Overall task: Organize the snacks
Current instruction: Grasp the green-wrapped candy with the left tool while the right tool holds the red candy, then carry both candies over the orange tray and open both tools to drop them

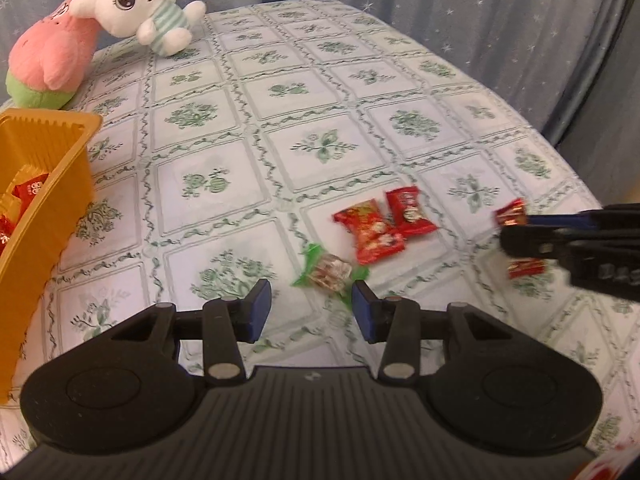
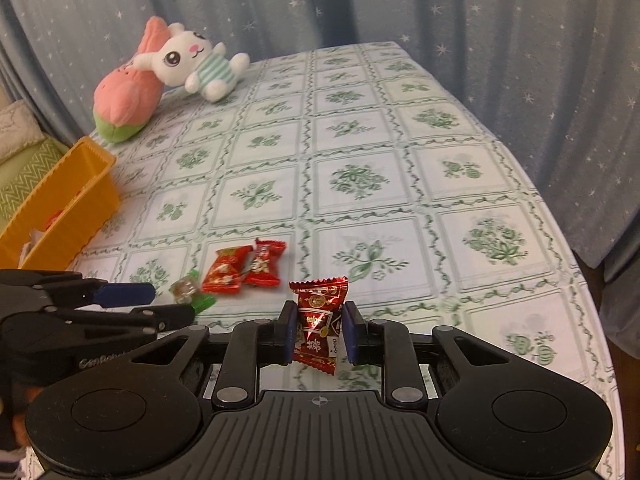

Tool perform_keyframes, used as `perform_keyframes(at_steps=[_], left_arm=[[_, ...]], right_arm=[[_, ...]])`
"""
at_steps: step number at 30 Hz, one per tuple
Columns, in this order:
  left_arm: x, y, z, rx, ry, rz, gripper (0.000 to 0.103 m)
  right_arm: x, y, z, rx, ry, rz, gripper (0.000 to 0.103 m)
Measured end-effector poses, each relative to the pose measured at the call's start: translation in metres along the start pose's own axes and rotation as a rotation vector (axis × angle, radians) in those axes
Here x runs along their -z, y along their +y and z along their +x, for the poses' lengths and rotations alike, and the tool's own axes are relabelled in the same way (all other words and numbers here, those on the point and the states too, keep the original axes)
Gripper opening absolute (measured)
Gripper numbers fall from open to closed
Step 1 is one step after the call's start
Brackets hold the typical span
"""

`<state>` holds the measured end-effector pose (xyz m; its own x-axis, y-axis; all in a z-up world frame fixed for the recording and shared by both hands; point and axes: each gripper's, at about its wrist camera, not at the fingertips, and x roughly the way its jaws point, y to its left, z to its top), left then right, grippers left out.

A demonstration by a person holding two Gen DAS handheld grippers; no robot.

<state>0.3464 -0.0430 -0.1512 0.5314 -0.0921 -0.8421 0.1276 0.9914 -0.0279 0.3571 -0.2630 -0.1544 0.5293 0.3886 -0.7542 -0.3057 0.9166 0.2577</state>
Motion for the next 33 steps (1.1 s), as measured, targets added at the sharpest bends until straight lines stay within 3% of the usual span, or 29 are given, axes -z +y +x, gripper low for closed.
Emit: perform_keyframes(at_steps=[12, 14, 20, 26, 31, 33], left_arm=[[-0.004, 0.048, 0.0, -0.107, 0.002, -0.078, 0.041], [-0.003, 0.052, -0.002, -0.102, 0.0, -0.095, 0.036], [-0.006, 0.038, -0.007, -0.033, -0.045, -0.048, 0.036], [-0.015, 0.028, 0.004, -0.021, -0.049, -0.027, 0.036], [-0.017, 0.025, 0.014, -0.027, -0.027, -0.009, 0.022], [-0.016, 0.024, 0.016, -0.032, -0.028, -0.003, 0.021]], right_arm=[[-0.01, -0.022, 0.0, 0.001, -0.012, 0.029, 0.024], [-0.011, -0.024, 0.001, 0.0, -0.012, 0.032, 0.024], [-0.013, -0.028, 0.003, -0.002, -0.011, 0.039, 0.024], [-0.013, -0.032, 0.002, 0.003, -0.01, 0.047, 0.024], [-0.012, -0.036, 0.0, 0.008, -0.009, 0.055, 0.024], [-0.011, -0.037, -0.001, 0.009, -0.009, 0.058, 0.024]])
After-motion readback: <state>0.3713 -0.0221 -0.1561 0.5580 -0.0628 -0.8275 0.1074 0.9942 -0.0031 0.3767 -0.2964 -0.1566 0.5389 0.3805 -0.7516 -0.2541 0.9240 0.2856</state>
